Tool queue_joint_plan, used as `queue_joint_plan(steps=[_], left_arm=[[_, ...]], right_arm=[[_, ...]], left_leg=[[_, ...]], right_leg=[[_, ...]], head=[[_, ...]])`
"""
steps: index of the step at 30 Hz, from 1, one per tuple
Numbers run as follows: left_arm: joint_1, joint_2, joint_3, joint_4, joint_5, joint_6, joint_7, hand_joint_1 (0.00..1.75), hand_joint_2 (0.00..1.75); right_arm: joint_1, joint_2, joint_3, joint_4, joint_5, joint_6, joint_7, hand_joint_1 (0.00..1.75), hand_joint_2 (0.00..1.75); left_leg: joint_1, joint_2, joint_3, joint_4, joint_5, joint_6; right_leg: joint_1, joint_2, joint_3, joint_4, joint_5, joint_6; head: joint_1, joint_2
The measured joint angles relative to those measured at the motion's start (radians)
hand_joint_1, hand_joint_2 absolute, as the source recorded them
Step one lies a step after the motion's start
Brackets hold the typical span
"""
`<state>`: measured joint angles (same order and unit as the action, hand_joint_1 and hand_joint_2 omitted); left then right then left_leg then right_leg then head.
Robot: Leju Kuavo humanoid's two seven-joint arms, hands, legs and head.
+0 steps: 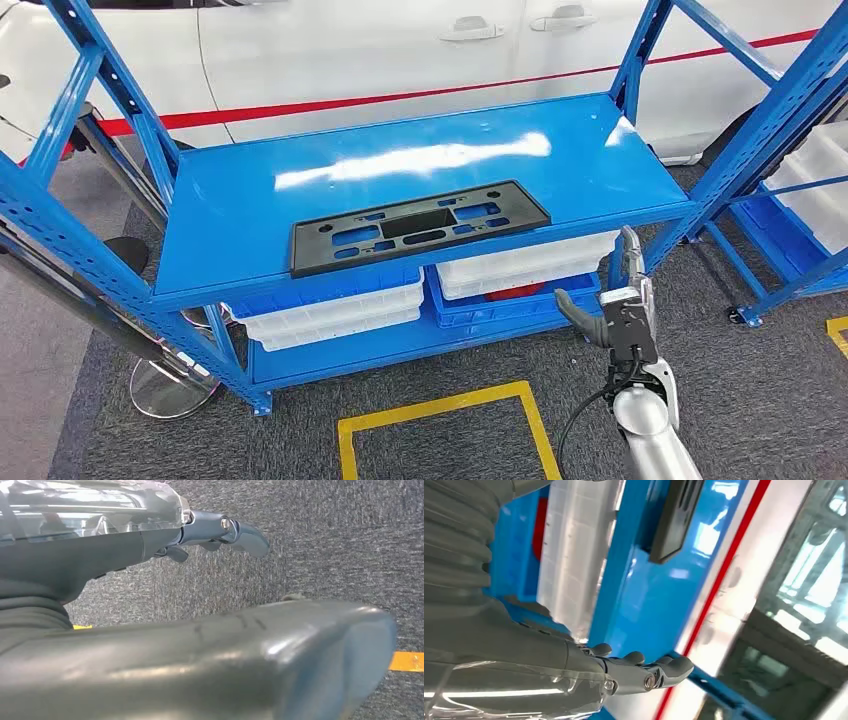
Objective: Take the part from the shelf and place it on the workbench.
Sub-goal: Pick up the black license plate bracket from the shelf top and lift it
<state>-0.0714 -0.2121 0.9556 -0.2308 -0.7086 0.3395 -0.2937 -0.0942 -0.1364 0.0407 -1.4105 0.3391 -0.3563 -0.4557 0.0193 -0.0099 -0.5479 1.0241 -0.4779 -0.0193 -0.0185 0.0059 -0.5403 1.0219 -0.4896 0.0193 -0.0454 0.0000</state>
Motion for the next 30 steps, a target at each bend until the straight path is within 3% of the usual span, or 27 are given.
queue_joint_plan(steps=[10,22,30], left_arm=[[-0.013,-0.020,0.016,0.001,-0.029,0.014,0.008,0.00,0.00],[-0.031,-0.047,0.027,0.009,-0.058,0.037,0.028,0.00,0.00],[-0.044,-0.070,0.029,0.015,-0.065,0.055,0.032,0.00,0.00]], right_arm=[[-0.064,0.063,0.145,-0.006,0.309,-0.087,0.018,0.00,1.75],[-0.191,0.121,0.376,0.004,0.667,-0.184,0.130,0.00,1.75],[-0.294,0.203,0.511,0.113,0.859,-0.241,0.195,0.00,1.75]], left_leg=[[0.000,0.000,0.000,0.000,0.001,0.001],[0.000,0.000,0.000,0.000,0.001,0.001],[0.000,0.000,0.000,0.000,0.001,0.000]], right_leg=[[0.000,0.000,0.000,0.000,0.000,0.000],[0.000,0.000,0.000,0.000,0.000,0.000],[0.000,0.000,0.000,0.001,0.000,0.000]], head=[[0.000,0.000],[0.000,0.000],[0.000,0.000]])
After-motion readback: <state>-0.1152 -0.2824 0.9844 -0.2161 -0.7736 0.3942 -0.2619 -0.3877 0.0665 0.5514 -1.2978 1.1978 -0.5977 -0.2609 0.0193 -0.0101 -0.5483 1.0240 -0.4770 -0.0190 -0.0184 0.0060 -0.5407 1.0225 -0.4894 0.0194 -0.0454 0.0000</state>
